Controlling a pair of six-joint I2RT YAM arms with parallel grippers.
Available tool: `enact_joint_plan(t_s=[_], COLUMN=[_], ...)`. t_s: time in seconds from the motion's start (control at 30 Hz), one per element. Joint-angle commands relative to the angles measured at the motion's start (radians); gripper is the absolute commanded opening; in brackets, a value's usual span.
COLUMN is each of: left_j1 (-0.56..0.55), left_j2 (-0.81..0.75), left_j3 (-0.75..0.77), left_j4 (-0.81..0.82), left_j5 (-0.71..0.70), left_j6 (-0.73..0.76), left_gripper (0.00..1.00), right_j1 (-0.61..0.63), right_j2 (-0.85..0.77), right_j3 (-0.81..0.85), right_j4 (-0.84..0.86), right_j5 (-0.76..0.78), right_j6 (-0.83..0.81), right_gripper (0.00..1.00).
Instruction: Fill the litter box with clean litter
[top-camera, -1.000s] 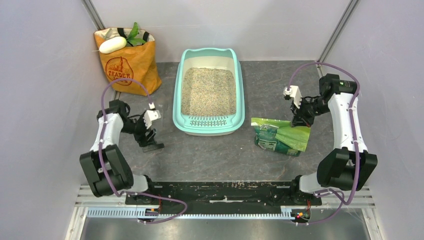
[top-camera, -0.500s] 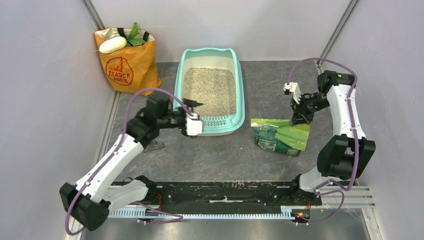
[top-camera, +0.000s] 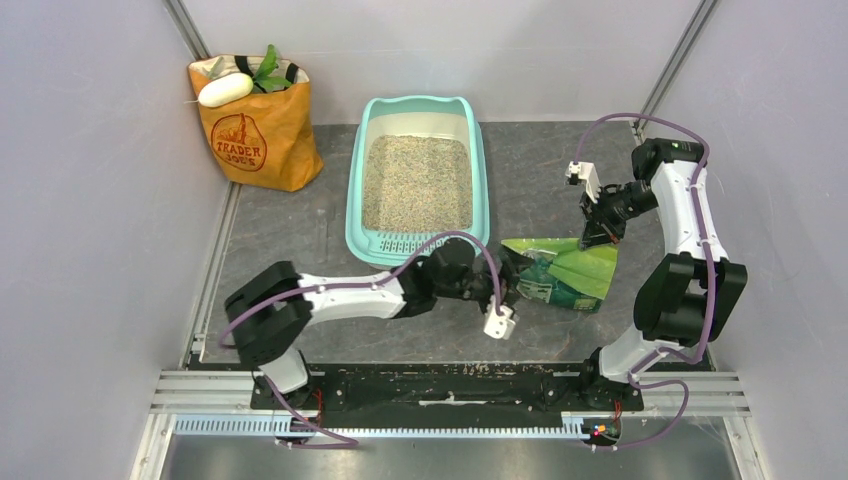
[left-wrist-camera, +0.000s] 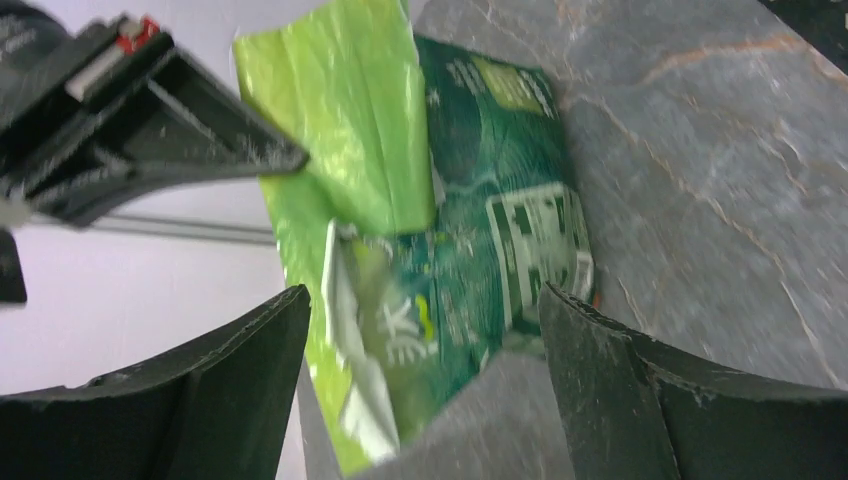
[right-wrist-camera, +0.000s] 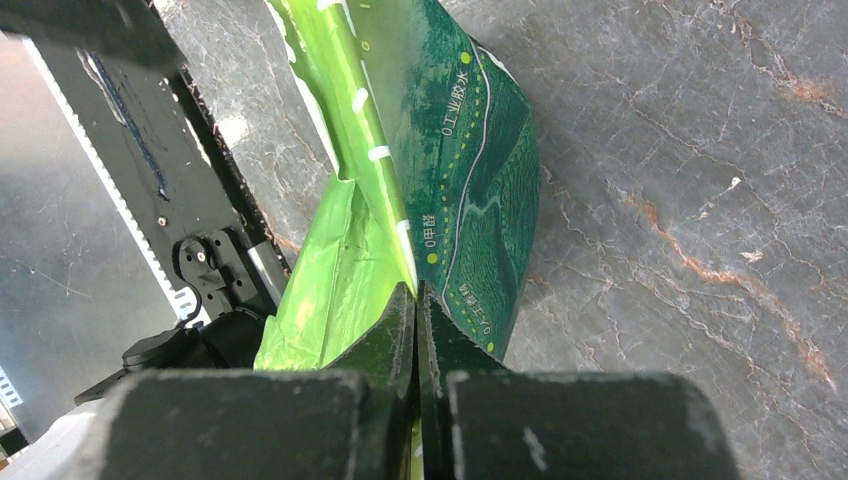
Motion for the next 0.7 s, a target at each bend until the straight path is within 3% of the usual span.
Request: enact_joint_plan(t_s=[0.0, 0.13, 0.3, 0.5, 0.53, 0.6, 0.67], left_j1=[-0.063, -0.085, -0.105, -0.094, -0.093, -0.091, -0.091], left_j2=[0.127, 0.290, 0.399, 0.477, 0.476, 0.456, 0.425], left_j3=[0.091, 0.157, 0.279, 0.314, 0.314, 0.319, 0.331], left_j4=[0.262, 0.432, 0.416, 0.457, 0.474, 0.470, 0.424], left_j5=[-0.027, -0.078, -0.135, -0.200, -0.202, -0.197, -0.185], left_j6=[0.051, 0.075, 0.044, 0.089, 0.074, 0.041, 0.013], left_gripper=[0.89, 0.87, 0.79, 0.69, 0.64, 0.44, 0.13], right_j1=[0.007, 0.006, 0.007, 0.008, 0.007, 0.006, 0.007], right_j2=[0.018, 0.015, 0.001, -0.009, -0.012, -0.026, -0.040], right_j3=[0.018, 0.009, 0.000, -0.001, -0.006, -0.016, -0.016], right_j4=[-0.164, -0.163, -0.163, -0.164, -0.163, -0.164, -0.162], right_j5=[-0.055, -0.062, -0.065, -0.079, -0.083, -0.091, -0.104], right_j6=[-0.010, -0.011, -0.018, -0.026, -0.029, -0.043, -0.055], right_gripper=[0.01, 0.02, 0.02, 0.03, 0.04, 0.07, 0.18])
